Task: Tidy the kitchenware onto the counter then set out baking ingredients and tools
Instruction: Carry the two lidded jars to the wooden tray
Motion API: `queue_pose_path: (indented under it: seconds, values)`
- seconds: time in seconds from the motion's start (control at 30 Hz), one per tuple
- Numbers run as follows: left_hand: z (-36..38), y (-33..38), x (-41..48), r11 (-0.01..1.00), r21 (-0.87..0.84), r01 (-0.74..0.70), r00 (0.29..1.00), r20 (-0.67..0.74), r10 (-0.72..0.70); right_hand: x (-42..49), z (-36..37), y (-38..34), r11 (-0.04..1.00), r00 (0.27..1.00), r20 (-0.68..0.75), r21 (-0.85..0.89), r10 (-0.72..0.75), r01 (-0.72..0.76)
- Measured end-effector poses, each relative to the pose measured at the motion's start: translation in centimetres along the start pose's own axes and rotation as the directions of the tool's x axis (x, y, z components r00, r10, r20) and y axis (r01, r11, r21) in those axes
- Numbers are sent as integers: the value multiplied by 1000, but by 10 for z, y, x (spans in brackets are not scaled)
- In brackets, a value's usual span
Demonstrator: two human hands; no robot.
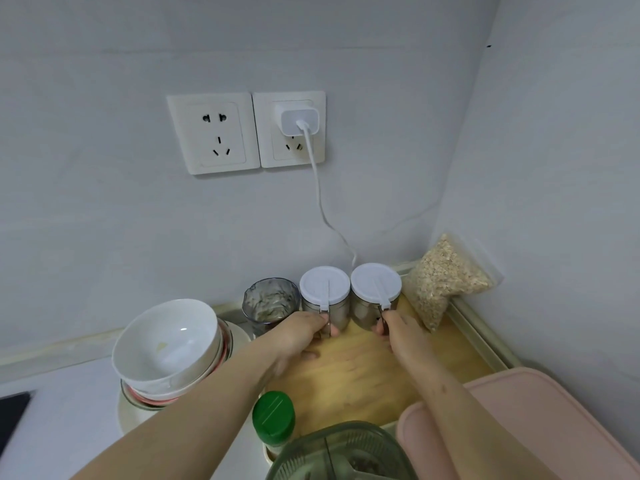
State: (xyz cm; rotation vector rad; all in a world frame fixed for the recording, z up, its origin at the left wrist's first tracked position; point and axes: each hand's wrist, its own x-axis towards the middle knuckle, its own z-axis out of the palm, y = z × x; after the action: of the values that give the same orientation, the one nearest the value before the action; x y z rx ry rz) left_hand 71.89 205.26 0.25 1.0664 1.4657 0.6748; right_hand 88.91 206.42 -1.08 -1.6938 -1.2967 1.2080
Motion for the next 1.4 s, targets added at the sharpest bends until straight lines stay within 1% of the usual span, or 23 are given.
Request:
queue_pose_path:
  seconds: [0.1,0.2,0.33,0.57,0.77,0.97,1.2,1.3,1.4]
  values:
    - [-1,-1,1,999,36,7,1000,8,-7,0,1,0,1000,1000,-3,8,-20,20]
    - [-1,-1,0,999,50,-3,1000,-17,4,-1,3,0,998,998,-8,-11,-62,62]
    - [-1,1,-1,997,70,-20,999,-25,22,0,3,0,996,996,-5,9,-86,86]
    - [0,8,-5,990,139,30,999,-48,-24,2,4,3,992,992,-17,-31,-125,124]
    - [0,9,-6,992,123,40,998,-56,-34,1,4,4,986,986,-26,-14,-167,167]
    - [2,13,-8,992,111,51,996,-83,-42,-2,3,3,989,989,-25,-22,-148,147]
    - [2,16,-11,995,33,96,991,-99,-92,-7,3,-1,993,993,-26,-14,-118,118]
    - [1,19,-17,996,21,84,992,-97,-82,-10,2,-7,996,996,-33,-31,-79,78]
    - [-3,22,-27,999,8,52,991,-127,-51,-15,0,-19,996,999,-19,-81,-29,27]
